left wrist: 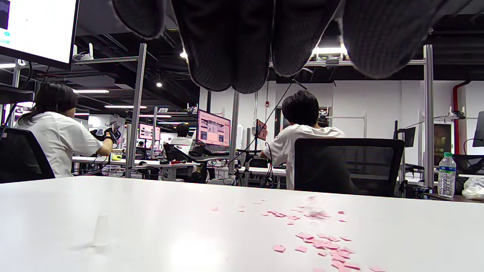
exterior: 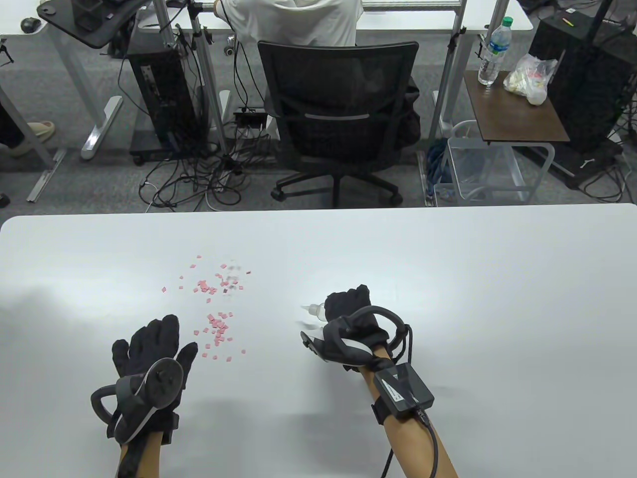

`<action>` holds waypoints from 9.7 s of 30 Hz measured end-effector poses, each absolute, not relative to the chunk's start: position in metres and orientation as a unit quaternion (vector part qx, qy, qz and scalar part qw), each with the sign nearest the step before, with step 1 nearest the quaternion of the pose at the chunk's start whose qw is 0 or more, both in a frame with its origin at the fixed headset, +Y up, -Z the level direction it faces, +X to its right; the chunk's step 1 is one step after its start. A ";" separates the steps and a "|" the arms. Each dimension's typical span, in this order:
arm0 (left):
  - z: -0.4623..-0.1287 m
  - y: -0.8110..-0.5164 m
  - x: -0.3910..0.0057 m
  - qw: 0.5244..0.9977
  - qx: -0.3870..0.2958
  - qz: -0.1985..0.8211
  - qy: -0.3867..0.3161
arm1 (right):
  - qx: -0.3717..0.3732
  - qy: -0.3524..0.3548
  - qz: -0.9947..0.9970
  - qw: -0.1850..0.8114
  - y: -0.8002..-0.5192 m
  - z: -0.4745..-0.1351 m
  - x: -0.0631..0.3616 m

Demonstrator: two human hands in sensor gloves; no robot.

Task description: Squeeze empty conical bottle to blow paper scraps with air puff

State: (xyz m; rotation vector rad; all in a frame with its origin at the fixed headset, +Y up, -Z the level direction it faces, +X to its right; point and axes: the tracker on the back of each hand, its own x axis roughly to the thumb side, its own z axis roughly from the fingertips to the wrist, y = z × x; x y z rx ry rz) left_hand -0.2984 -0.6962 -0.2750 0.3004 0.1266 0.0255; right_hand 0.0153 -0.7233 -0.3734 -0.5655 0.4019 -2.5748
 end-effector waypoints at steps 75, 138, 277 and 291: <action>-0.277 -0.707 -0.268 0.993 0.108 -0.006 0.038 | -0.219 0.197 -0.941 0.167 -0.742 -0.302 0.060; -0.307 -0.662 -0.248 0.971 0.162 0.173 0.001 | -0.188 0.198 -0.961 -0.040 -0.713 -0.284 0.115; -0.269 -0.711 -0.169 0.969 0.205 0.061 -0.126 | -0.142 0.122 -0.977 -0.103 -0.708 -0.289 0.133; -0.275 -0.711 -0.181 0.974 0.195 0.064 -0.096 | 0.105 0.183 -0.882 -0.423 -0.671 -0.388 0.244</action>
